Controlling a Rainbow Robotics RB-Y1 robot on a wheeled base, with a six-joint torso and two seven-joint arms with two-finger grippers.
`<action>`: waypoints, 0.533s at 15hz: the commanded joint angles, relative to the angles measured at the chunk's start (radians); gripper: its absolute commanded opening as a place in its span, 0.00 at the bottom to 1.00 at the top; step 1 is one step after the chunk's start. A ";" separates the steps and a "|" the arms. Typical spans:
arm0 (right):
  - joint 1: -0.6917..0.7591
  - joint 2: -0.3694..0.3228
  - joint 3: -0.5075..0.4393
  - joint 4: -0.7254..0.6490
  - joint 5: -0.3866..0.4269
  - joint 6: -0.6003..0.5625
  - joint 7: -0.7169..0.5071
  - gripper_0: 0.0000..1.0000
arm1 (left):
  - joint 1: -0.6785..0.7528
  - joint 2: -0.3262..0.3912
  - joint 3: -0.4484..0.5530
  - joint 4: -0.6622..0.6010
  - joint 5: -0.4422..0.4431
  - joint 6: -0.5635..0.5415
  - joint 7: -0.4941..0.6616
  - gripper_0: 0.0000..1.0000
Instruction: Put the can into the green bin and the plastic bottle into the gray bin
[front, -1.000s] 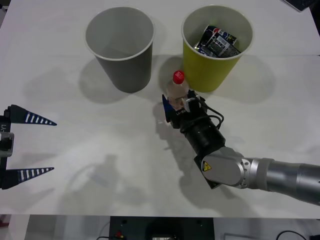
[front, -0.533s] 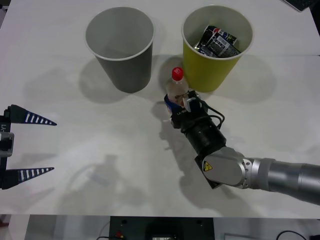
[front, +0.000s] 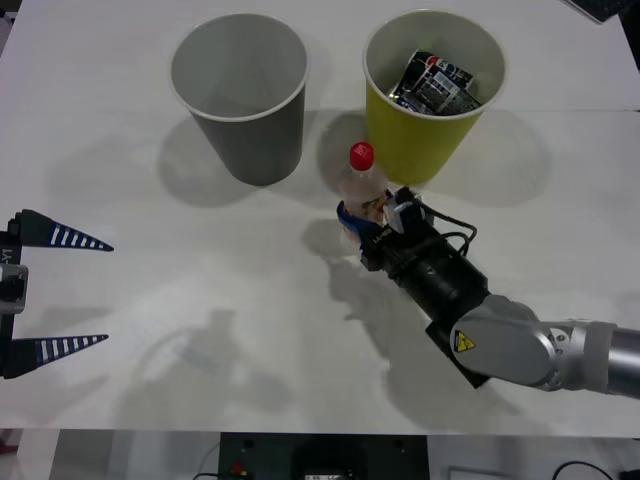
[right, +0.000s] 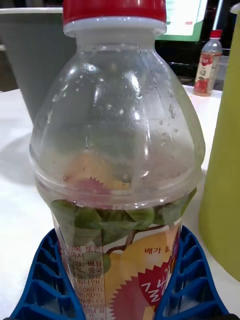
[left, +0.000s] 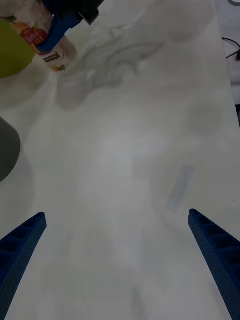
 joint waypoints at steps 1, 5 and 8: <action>0.062 -0.081 -0.066 -0.095 0.082 -0.107 0.008 0.00 | 0.000 0.000 0.000 0.000 0.000 0.000 0.000 0.98; 0.168 -0.184 -0.232 -0.234 0.172 -0.320 0.013 0.00 | 0.000 0.000 0.000 0.000 0.000 0.000 0.000 0.98; 0.263 -0.234 -0.402 -0.325 0.180 -0.520 0.013 0.00 | 0.000 0.000 0.000 0.000 0.000 0.000 0.000 0.98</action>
